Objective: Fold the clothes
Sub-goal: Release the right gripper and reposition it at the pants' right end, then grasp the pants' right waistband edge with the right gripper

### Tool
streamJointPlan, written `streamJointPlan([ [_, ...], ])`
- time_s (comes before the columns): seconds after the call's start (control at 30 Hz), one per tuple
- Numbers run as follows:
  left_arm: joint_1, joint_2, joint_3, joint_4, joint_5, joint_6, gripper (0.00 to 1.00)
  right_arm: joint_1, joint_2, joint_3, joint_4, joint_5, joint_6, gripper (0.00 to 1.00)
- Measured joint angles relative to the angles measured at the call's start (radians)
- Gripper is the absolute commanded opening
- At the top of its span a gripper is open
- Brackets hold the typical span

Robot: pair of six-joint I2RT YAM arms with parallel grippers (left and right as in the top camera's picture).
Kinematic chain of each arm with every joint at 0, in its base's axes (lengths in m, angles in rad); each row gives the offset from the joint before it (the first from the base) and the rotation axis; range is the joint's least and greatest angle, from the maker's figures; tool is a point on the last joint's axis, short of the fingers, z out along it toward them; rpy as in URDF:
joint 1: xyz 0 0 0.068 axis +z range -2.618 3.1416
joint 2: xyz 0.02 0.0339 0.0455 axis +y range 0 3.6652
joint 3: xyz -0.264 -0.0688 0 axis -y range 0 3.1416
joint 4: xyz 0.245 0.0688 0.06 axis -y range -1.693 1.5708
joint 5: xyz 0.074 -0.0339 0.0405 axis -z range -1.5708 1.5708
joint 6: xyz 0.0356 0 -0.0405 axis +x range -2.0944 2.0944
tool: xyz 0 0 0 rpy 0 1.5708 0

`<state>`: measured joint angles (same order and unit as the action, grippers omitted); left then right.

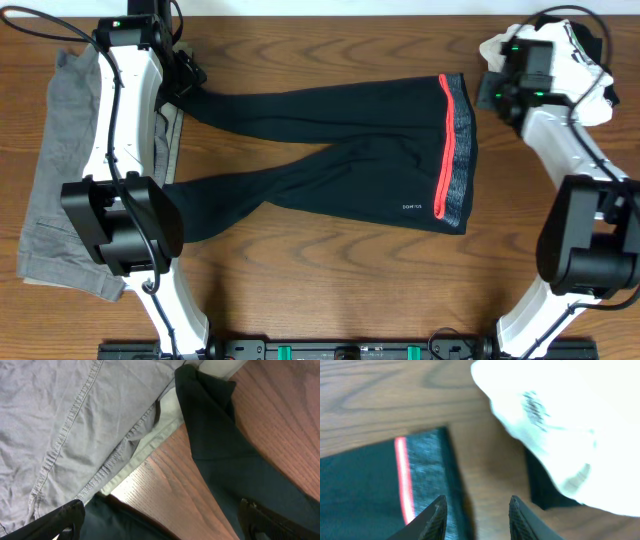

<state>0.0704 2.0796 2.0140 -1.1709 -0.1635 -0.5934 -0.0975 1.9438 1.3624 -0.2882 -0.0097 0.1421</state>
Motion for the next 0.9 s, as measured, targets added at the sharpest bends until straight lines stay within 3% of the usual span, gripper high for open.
streamJointPlan([
  [0.07, 0.000, 0.000, 0.000, 0.000, 0.000, 0.002, 0.98, -0.035, 0.000, 0.000, -0.039, -0.037, 0.000, 0.43],
  [0.2, 0.000, 0.000, 0.000, 0.001, 0.000, 0.011, 0.98, -0.061, 0.000, 0.000, -0.113, -0.094, -0.020, 0.66],
  [0.33, 0.000, 0.000, 0.000, 0.001, 0.000, 0.015, 0.98, -0.023, -0.002, -0.001, -0.248, -0.127, -0.031, 0.71],
  [0.57, 0.000, 0.000, 0.000, 0.004, 0.000, 0.018, 0.98, 0.155, -0.018, -0.001, -0.433, -0.069, 0.029, 0.64],
  [0.73, 0.000, 0.000, 0.000, 0.008, 0.000, 0.018, 0.98, 0.240, -0.018, -0.001, -0.452, 0.035, 0.084, 0.56],
  [0.9, 0.000, 0.000, 0.000, 0.009, 0.000, 0.018, 0.98, 0.287, -0.017, -0.001, -0.456, 0.166, 0.133, 0.55],
])
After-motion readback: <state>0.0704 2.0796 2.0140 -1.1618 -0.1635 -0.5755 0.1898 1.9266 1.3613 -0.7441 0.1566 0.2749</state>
